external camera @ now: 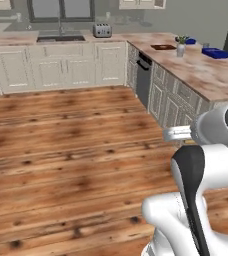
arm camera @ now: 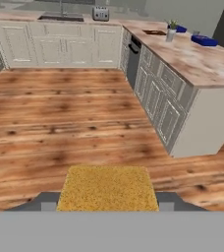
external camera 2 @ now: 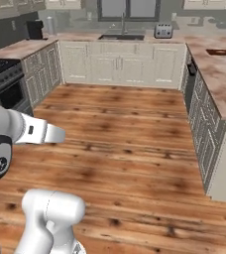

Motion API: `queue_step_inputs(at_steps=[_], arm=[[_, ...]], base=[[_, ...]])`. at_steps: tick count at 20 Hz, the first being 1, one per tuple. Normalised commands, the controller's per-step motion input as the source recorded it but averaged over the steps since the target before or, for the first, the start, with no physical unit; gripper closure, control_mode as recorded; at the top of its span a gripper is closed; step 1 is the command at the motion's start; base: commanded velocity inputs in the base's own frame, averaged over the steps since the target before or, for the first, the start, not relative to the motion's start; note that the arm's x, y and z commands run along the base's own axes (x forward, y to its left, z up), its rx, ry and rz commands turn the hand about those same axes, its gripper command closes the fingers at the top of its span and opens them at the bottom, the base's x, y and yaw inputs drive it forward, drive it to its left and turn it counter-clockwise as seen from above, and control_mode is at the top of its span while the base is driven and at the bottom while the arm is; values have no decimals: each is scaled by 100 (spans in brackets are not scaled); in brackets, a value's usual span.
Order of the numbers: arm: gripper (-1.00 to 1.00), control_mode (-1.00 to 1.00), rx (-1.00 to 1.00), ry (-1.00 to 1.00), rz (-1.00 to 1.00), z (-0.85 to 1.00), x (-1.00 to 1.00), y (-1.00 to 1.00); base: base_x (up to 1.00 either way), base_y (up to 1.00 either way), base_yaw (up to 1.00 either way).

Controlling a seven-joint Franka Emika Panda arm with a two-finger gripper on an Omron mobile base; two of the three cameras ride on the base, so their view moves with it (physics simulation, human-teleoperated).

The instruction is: Take the cakes from the fridge and place them on the empty tray on the dining counter.

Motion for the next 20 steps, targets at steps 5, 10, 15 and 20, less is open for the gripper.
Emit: queue_step_inputs(at_steps=[5,10,15,20], arm=[[100,100,0,0,0,0,0,0],[100,100,0,0,0,0,0,0],[100,100,0,0,0,0,0,0],[100,100,0,0,0,0,0,0]], base=[[4,-59,-16],[19,-70,-2],[30,-78,0],[38,-76,0]])
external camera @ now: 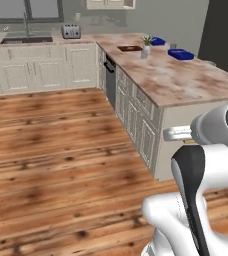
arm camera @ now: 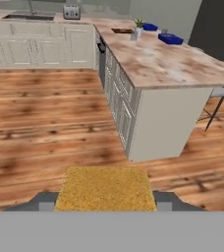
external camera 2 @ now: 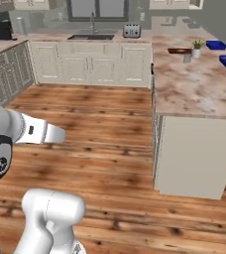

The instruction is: Take the cakes from the fridge and place them on the empty tray on the dining counter.

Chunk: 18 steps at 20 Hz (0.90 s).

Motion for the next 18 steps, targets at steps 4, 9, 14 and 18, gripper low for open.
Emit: queue_step_inputs(at_steps=[4,9,14,18], arm=[[100,100,0,0,0,0,0,0],[100,100,0,0,0,0,0,0],[100,100,0,0,0,0,0,0],[100,100,0,0,0,0,0,0]], base=[[39,-77,0],[39,-74,0],[41,-62,2],[45,-57,6]])
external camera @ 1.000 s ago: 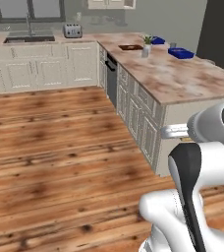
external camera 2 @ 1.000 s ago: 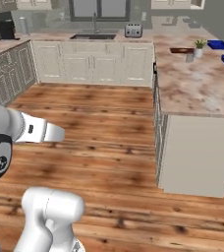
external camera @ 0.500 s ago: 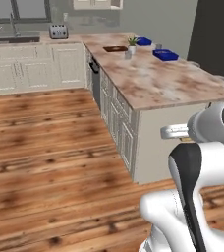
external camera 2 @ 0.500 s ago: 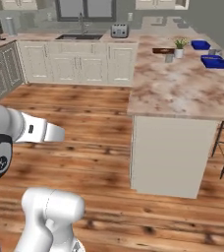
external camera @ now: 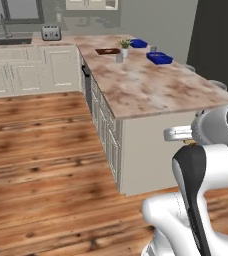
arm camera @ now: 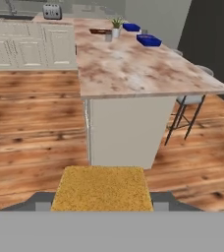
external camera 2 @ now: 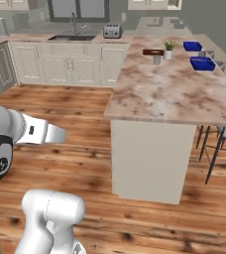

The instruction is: Take the cakes from the fridge and place them on the empty tray on the dining counter.

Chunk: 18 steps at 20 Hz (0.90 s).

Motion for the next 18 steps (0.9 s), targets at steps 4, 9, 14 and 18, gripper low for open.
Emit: queue_step_inputs(at_steps=[4,9,14,18], arm=[[100,100,0,0,0,0,0,0],[100,100,0,0,0,0,0,0],[100,100,0,0,0,0,0,0],[100,100,0,0,0,0,0,0]], base=[[43,-58,8],[41,-58,9],[29,-75,8],[28,-82,8]])
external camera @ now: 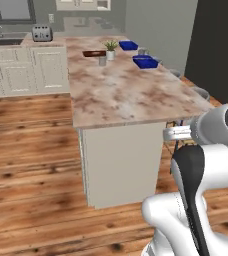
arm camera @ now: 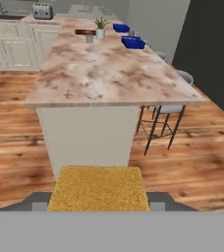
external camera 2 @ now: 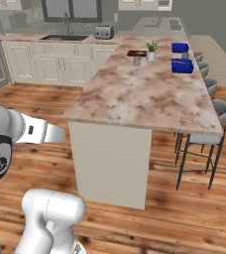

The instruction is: Take the cakes from the fridge and place them on the empty tray on the dining counter.

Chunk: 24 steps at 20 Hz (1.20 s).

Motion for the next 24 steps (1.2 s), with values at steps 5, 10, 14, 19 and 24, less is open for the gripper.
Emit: queue_step_inputs(at_steps=[5,10,14,19,24], arm=[[100,100,0,0,0,0,0,0],[100,100,0,0,0,0,0,0],[100,100,0,0,0,0,0,0],[100,100,0,0,0,0,0,0],[100,100,0,0,0,0,0,0]], base=[[29,-88,9],[30,-90,12],[38,-85,13],[45,-81,15],[53,-74,18]])
